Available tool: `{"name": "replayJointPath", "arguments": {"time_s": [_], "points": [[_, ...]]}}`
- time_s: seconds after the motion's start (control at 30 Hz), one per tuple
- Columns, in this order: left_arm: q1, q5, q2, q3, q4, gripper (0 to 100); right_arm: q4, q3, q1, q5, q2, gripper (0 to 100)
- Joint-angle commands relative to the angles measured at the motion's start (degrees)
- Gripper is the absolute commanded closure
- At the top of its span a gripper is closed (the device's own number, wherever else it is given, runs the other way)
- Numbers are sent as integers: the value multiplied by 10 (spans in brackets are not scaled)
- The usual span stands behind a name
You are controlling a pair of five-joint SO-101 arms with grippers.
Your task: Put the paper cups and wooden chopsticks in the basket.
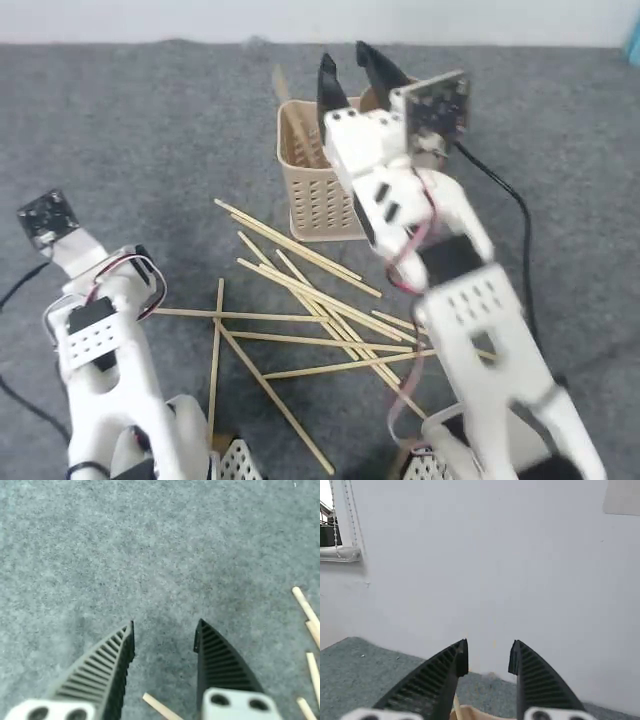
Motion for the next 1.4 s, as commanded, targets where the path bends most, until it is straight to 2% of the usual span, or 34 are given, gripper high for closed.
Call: {"name": "replayJointPath", "arguments": {"time_s": [0.0,0.13,0.37,0.47,0.7,0.87,1.0,1.23,1.37], "points": [[5,3,-18,-1,-14,816,184,-9,7,-7,-138,861],[5,2,-18,-1,-14,816,380,-8,10,4,-236,861],[3,2,-18,5,-24,816,692,-4,9,171,-304,863],[3,2,-18,5,-24,816,747,36,7,217,-303,864],[1,2,-18,9,-24,816,699,251,11,335,-303,864],[1,2,-19,11,-24,816,691,276,11,408,-295,861],[1,2,-19,11,-24,816,664,310,15,442,-230,864],[2,2,-19,11,-25,816,487,351,128,484,-83,864],[4,2,-18,10,-25,816,458,351,137,505,-11,864]]}}
